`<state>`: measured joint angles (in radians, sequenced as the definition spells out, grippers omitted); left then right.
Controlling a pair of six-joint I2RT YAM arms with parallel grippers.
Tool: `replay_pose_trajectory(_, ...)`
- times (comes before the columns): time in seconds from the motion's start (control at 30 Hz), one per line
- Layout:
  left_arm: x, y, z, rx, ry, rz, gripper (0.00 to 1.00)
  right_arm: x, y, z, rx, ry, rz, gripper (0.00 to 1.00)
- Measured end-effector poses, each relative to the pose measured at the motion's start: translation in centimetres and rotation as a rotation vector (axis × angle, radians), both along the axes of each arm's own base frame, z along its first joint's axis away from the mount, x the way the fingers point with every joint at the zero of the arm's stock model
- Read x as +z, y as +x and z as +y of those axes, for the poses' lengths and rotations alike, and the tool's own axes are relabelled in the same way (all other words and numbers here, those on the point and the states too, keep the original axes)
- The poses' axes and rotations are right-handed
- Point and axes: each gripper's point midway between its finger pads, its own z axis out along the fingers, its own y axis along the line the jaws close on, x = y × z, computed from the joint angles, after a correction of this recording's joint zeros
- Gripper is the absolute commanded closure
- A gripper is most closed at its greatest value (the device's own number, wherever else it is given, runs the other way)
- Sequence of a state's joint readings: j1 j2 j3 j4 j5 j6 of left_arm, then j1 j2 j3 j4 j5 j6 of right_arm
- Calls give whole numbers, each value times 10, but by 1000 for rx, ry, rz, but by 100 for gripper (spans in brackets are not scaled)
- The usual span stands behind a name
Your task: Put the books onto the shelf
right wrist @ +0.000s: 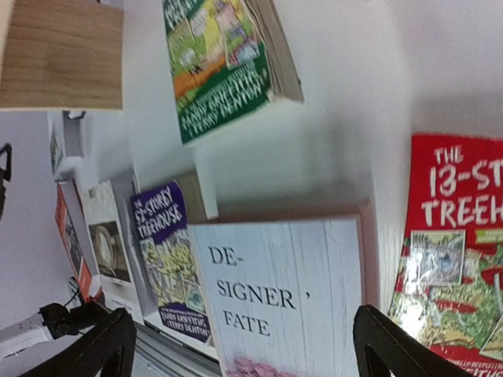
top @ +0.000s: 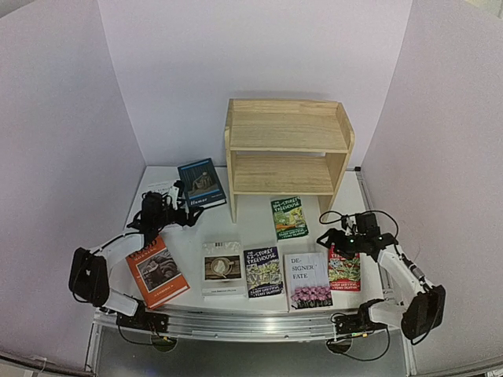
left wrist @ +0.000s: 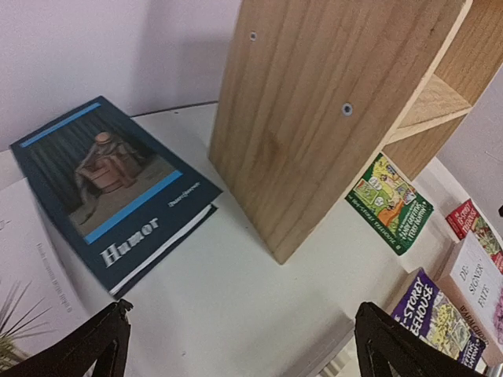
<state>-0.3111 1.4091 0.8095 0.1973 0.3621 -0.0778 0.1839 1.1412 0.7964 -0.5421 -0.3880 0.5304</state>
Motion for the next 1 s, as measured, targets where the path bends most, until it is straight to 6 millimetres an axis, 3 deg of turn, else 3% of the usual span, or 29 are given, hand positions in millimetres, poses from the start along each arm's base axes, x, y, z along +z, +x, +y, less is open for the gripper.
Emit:
replay_pose_trajectory(0.13,-9,11,-43,-55,51,95,0,-36,-34,2,-4,-24,154,5)
replay_pose_trajectory(0.27,-27,-4,-64,-98,101,154,0,-59,-57,-1,-10,-39,248,6)
replay_pose_trajectory(0.4,-31,-19,-82,-156,109,169,0,-63,-63,2,12,-34,258,8)
replay_pose_trajectory(0.5,-29,-29,-95,-206,92,173,0,-68,-60,3,31,-45,256,15)
replay_pose_trajectory(0.57,-28,-34,-100,-237,78,179,0,-79,-58,3,42,-63,279,24)
replay_pose_trajectory(0.7,-25,-43,-108,-300,48,184,0,-96,-53,6,68,-74,307,54)
replay_pose_trajectory(0.87,-25,-63,-117,-416,8,184,0,-96,-46,15,127,-42,277,81)
replay_pose_trajectory(0.93,-25,-71,-120,-458,-2,188,0,-94,-45,18,151,-27,258,99)
replay_pose_trajectory(1.0,-24,-77,-124,-497,-1,181,0,-92,-44,22,173,-12,245,100)
